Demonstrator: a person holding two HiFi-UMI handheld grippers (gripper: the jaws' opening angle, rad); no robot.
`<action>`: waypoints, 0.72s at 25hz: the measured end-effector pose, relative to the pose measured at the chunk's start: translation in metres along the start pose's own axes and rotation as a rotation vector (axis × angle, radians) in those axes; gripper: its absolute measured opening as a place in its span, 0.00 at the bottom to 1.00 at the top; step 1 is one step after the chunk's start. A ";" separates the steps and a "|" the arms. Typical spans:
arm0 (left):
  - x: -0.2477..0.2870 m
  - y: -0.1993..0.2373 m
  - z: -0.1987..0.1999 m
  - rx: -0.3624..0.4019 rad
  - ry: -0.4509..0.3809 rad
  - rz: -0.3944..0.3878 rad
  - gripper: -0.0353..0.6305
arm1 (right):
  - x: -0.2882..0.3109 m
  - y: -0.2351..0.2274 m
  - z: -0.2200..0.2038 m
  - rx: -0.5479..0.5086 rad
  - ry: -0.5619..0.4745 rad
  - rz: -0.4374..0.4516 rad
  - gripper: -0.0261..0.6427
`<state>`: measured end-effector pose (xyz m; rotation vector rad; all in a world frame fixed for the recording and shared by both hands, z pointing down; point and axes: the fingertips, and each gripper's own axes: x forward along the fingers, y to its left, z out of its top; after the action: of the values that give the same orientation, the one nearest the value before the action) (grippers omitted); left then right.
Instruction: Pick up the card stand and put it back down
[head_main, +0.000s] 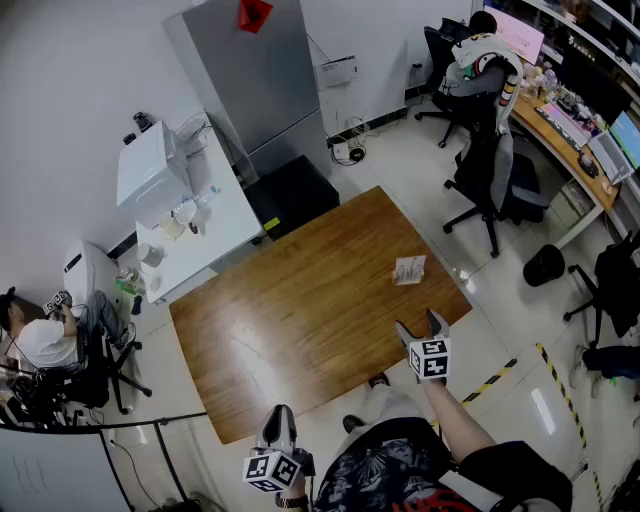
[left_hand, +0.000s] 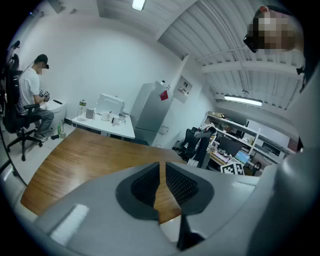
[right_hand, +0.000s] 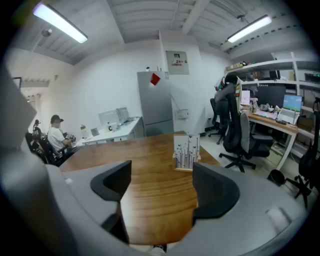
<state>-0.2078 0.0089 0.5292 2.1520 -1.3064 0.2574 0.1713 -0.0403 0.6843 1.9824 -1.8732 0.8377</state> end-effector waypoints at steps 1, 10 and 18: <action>0.014 -0.009 0.003 -0.012 0.000 0.007 0.11 | 0.025 -0.020 -0.002 0.007 0.028 -0.023 0.61; 0.106 -0.048 0.014 -0.092 0.038 0.017 0.11 | 0.162 -0.117 0.002 0.065 0.119 -0.214 0.80; 0.127 -0.046 0.020 -0.077 0.091 0.047 0.11 | 0.191 -0.133 -0.005 0.054 0.142 -0.242 0.73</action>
<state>-0.1083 -0.0813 0.5533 2.0233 -1.2957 0.3156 0.2975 -0.1771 0.8239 2.0698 -1.5117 0.9376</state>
